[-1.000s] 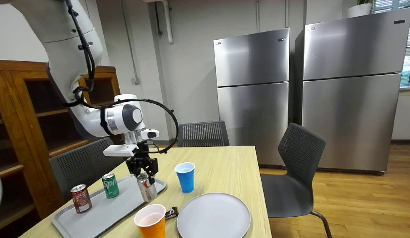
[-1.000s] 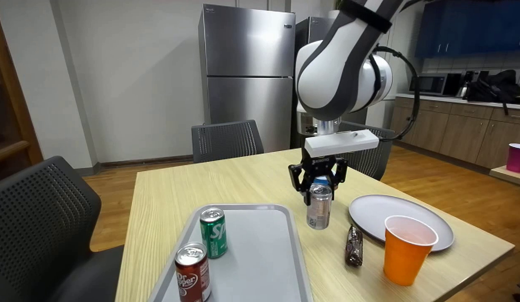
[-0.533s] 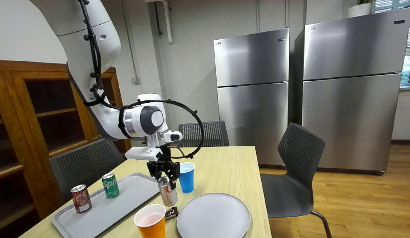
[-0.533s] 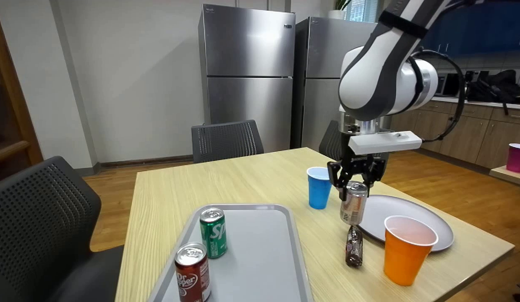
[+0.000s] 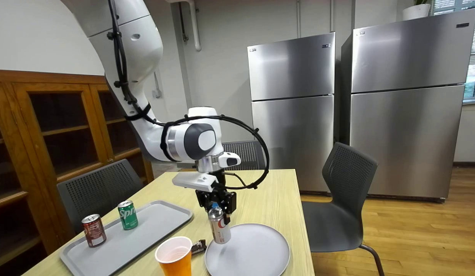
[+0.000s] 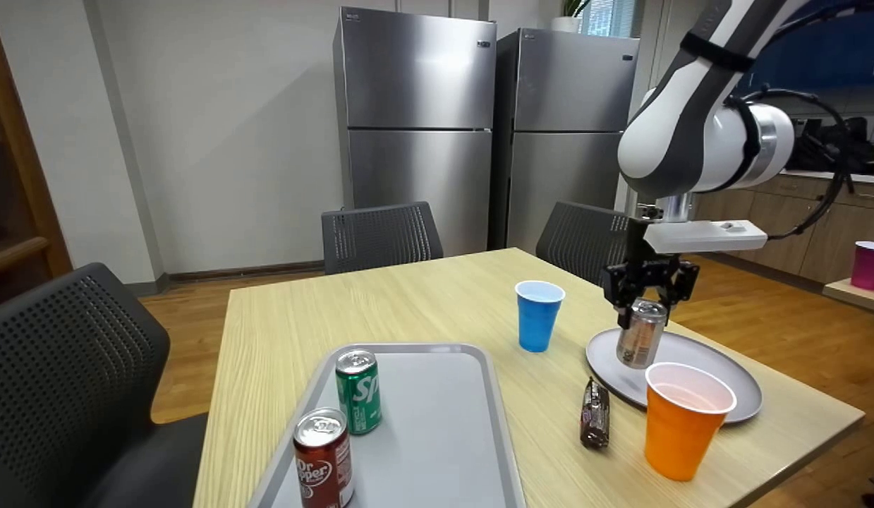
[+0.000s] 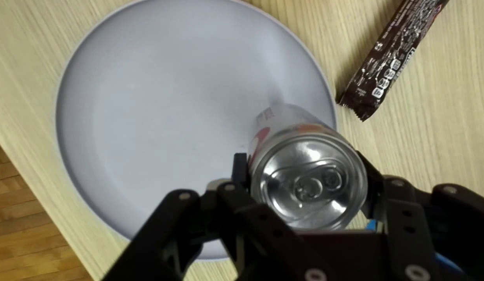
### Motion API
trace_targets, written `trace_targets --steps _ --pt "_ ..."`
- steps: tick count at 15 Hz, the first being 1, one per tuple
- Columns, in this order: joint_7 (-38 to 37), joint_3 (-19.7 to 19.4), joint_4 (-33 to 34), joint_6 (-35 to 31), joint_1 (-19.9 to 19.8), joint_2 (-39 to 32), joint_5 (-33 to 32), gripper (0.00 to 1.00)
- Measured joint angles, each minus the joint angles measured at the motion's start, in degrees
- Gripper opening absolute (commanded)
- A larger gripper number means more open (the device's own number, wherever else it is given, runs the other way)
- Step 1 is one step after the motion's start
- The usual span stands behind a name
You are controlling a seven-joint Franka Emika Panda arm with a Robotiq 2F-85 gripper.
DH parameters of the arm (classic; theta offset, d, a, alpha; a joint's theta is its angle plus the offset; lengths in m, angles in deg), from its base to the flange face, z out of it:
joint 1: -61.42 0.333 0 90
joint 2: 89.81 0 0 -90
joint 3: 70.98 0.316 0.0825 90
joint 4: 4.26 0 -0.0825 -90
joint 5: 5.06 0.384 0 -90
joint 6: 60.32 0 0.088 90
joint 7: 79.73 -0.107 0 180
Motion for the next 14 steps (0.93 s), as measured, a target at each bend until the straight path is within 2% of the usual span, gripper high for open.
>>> trace_targets --steps 7,14 --pt "1.46 -1.25 3.0 0.01 -3.09 -1.6 2.7 0.38" --pt "1.46 -2.1 10.43 0.22 -4.59 -7.8 4.9 0.38"
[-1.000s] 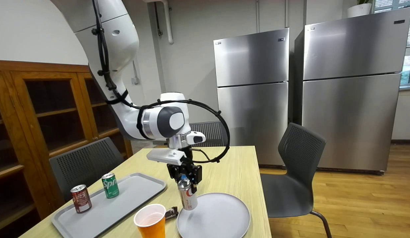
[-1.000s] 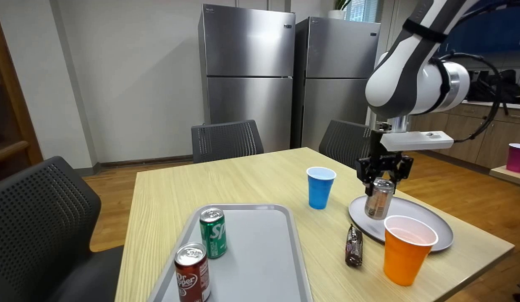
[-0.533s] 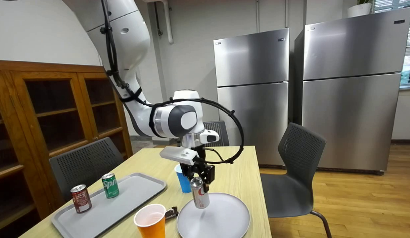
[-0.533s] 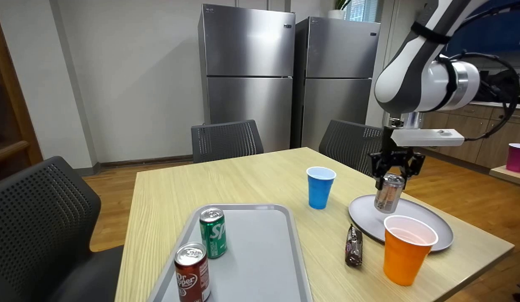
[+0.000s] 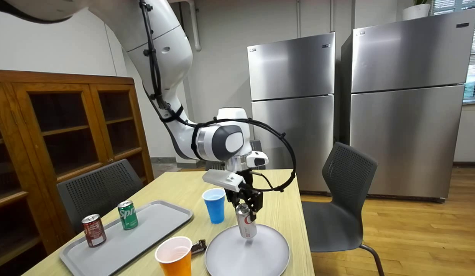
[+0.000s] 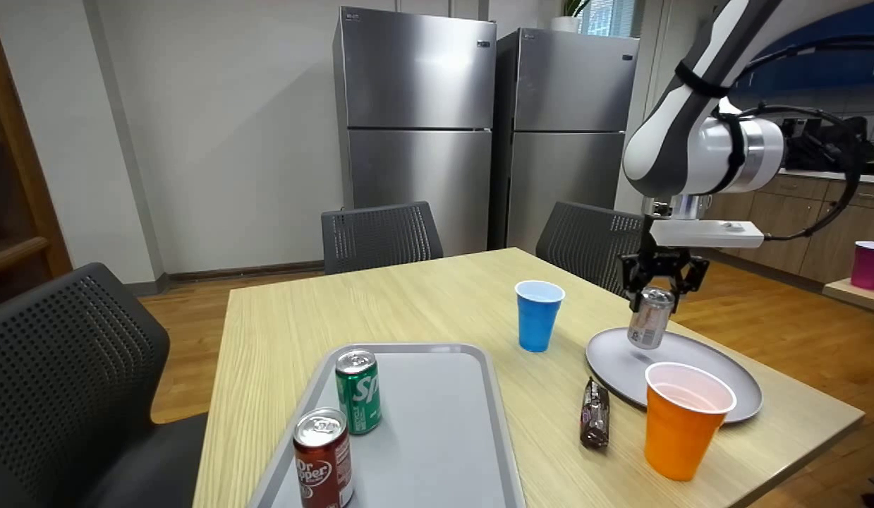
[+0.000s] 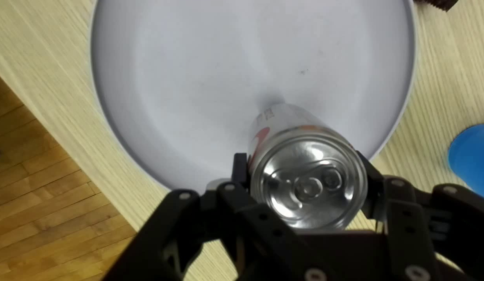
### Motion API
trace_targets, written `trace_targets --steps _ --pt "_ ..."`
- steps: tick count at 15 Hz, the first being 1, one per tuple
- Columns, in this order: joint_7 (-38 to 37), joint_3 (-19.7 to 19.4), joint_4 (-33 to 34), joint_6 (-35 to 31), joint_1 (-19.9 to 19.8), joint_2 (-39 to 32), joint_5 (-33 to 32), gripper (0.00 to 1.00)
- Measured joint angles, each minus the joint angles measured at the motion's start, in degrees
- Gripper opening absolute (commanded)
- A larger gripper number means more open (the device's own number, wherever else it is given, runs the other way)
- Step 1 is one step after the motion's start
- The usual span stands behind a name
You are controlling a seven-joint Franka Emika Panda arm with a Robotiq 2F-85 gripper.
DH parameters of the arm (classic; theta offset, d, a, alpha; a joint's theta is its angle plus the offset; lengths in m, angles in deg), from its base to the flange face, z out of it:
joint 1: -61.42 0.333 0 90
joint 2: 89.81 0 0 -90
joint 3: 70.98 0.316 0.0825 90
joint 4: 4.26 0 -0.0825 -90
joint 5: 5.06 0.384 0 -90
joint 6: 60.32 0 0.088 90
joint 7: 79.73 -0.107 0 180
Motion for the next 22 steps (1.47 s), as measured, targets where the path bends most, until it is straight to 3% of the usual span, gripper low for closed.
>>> trace_targets --steps 9,10,13,22 --pt "0.0 -0.06 7.28 1.31 -0.83 -6.59 0.76 0.41" --pt "0.0 -0.06 7.64 1.44 -0.85 -6.89 0.76 0.88" --pt "0.0 -0.06 8.22 1.86 -0.86 -7.14 0.76 1.0" --pt "0.0 0.11 7.57 1.71 -0.02 -3.1 0.69 1.0"
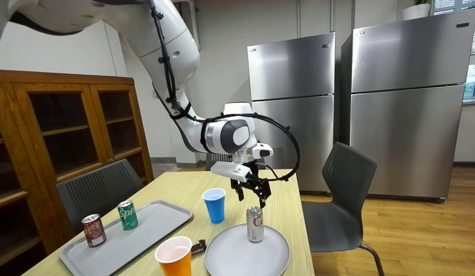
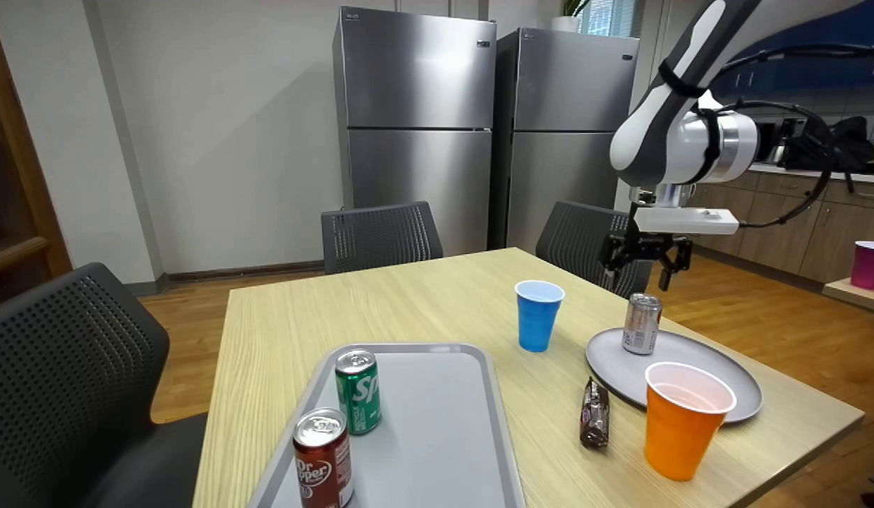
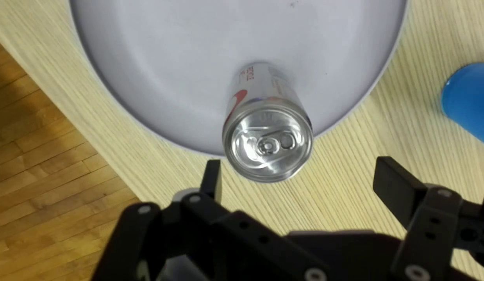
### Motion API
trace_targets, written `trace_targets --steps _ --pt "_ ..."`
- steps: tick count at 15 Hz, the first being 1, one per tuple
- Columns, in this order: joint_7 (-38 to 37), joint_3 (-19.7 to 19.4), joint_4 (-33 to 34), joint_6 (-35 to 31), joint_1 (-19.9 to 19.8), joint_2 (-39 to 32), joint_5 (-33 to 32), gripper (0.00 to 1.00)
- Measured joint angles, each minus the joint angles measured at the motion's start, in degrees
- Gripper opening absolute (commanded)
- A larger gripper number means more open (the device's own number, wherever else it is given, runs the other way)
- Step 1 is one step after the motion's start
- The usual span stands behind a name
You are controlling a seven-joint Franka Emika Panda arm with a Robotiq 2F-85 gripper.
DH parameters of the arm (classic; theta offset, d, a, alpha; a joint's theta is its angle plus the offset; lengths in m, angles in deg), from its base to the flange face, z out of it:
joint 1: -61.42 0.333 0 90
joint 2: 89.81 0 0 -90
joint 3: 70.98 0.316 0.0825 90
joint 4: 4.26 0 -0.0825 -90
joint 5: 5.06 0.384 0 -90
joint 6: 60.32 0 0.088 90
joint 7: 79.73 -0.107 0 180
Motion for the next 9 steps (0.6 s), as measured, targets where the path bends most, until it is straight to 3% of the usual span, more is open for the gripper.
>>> trace_targets --steps 9 --pt "-1.05 1.2 -6.6 -1.0 7.55 7.5 -0.4 1.0"
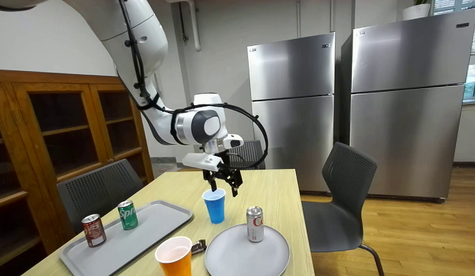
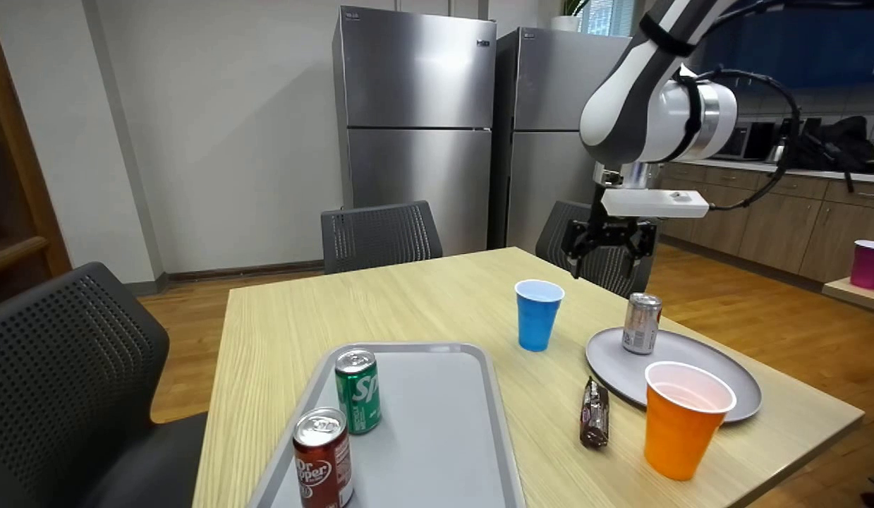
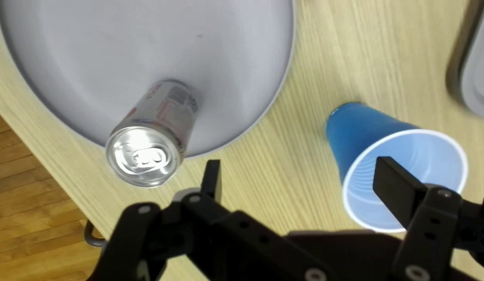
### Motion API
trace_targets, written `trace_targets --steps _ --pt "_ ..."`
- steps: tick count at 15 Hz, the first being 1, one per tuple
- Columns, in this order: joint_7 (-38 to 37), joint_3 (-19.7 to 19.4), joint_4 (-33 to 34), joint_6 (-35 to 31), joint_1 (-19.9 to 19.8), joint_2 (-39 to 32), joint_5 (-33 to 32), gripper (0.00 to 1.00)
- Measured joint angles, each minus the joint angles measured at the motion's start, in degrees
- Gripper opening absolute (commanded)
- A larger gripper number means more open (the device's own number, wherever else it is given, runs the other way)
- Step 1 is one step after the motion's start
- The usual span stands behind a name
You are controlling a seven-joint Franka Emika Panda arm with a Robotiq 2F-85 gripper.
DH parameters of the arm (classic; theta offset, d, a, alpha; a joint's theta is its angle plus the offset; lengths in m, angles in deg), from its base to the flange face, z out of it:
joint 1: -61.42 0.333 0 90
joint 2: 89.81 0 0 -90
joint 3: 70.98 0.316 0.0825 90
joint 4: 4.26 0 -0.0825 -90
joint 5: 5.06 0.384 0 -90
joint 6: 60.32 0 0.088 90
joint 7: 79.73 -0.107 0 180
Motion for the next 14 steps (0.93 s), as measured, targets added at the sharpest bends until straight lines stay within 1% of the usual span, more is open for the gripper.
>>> trace_targets --steps 3,7,14 --pt "-1.87 1.4 -1.85 -0.27 3.61 1.89 -0.51 1.0" --pt "-4.85 3.54 -2.68 -0.3 7.97 3.47 -1.9 1.0" --pt "-7.27 7.35 -2.3 -0.3 13.38 3.95 -3.83 1.0"
